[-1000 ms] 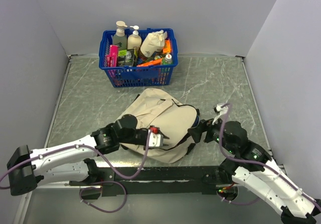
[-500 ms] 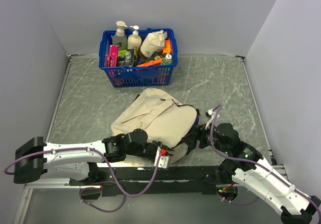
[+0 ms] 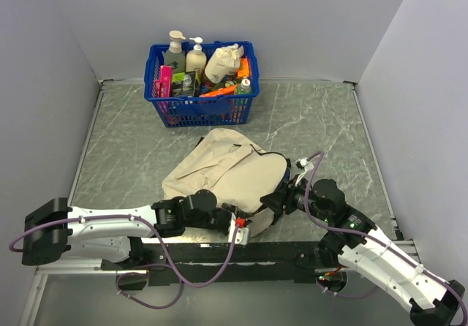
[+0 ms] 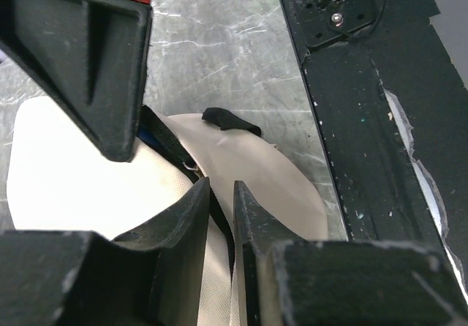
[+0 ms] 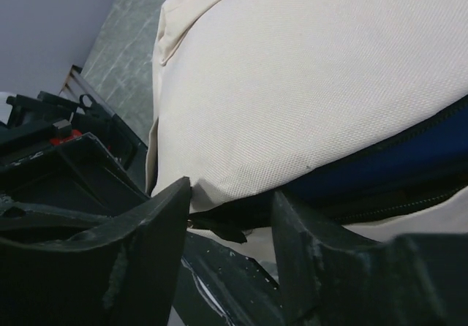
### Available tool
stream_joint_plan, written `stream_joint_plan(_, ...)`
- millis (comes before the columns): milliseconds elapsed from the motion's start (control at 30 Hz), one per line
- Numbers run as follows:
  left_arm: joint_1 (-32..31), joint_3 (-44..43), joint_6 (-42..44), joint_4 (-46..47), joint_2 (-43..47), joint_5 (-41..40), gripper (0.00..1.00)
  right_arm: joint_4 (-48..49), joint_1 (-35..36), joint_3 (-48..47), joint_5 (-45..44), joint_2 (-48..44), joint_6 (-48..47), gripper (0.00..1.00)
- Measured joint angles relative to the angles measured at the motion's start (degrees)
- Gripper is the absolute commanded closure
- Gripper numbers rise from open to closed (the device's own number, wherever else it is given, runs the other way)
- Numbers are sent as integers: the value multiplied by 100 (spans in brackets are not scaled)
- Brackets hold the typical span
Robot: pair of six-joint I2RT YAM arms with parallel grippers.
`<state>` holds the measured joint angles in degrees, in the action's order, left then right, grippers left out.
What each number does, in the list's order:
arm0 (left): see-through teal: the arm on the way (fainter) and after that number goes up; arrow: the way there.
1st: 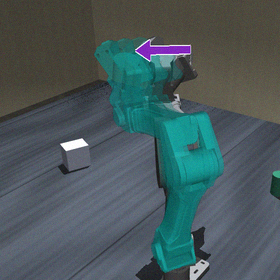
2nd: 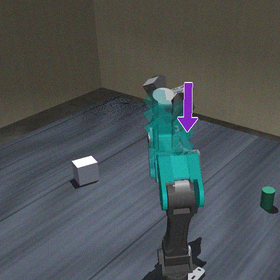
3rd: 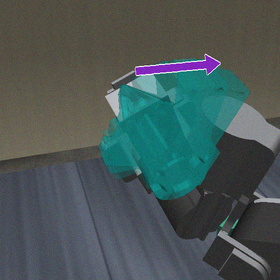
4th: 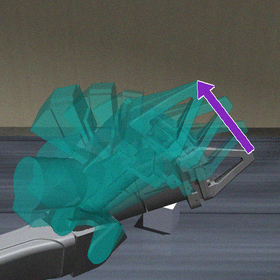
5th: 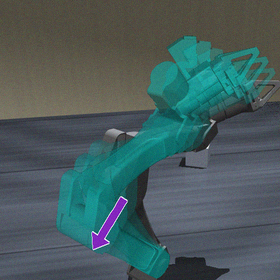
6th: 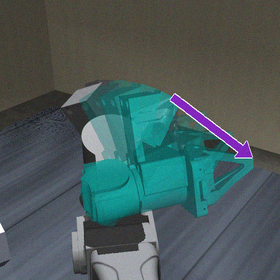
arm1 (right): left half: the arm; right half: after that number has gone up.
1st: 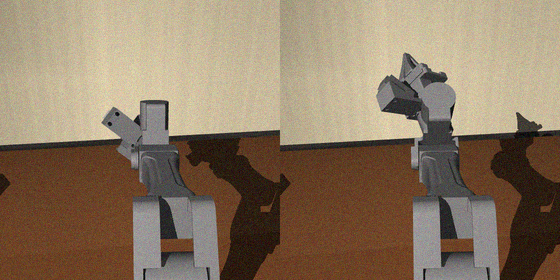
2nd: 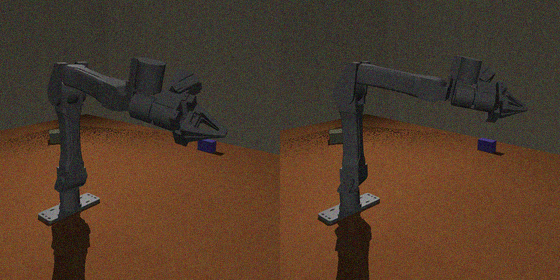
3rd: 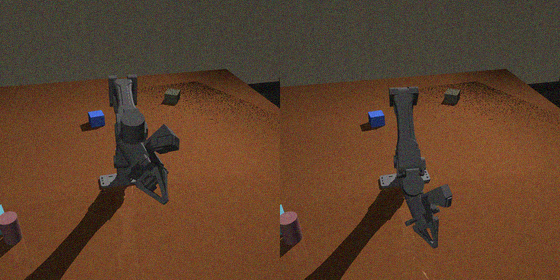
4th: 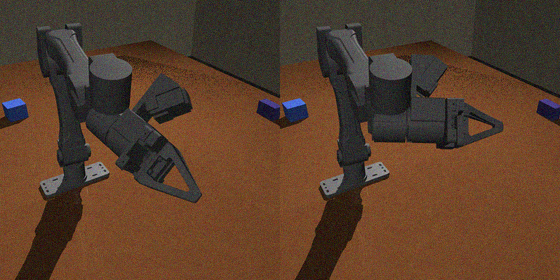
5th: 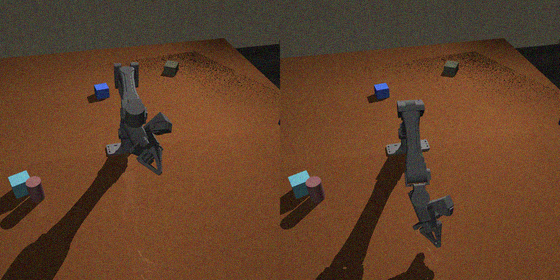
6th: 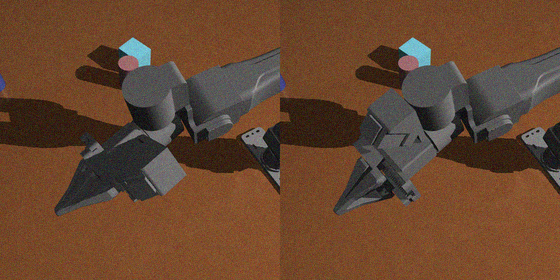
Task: Pack the student bag
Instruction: Zip the student bag at the center of the board.
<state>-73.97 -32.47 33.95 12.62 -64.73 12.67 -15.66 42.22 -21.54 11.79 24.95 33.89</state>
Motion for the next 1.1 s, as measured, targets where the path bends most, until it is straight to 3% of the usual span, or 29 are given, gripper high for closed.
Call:
stream_joint_plan(133, 0, 0, 22, 9, 0, -20, 76, 103, 0, 103, 107, -17, 83, 66)
stream_joint_plan(667, 0, 37, 101, 92, 0, -57, 79, -197, 0, 125, 363, -498, 125, 61)
stream_joint_plan(833, 0, 37, 101, 94, 0, -57, 79, -247, 0, 142, 437, -555, 125, 64)
stream_joint_plan(933, 0, 37, 101, 96, 0, -55, 79, -247, 0, 144, 452, -570, 125, 73)
stream_joint_plan(1033, 0, 37, 101, 98, 0, -55, 79, -219, 0, 219, 461, -608, 125, 97)
stream_joint_plan(1100, 0, 37, 101, 98, 0, -55, 80, -221, 0, 264, 461, -608, 138, 100)
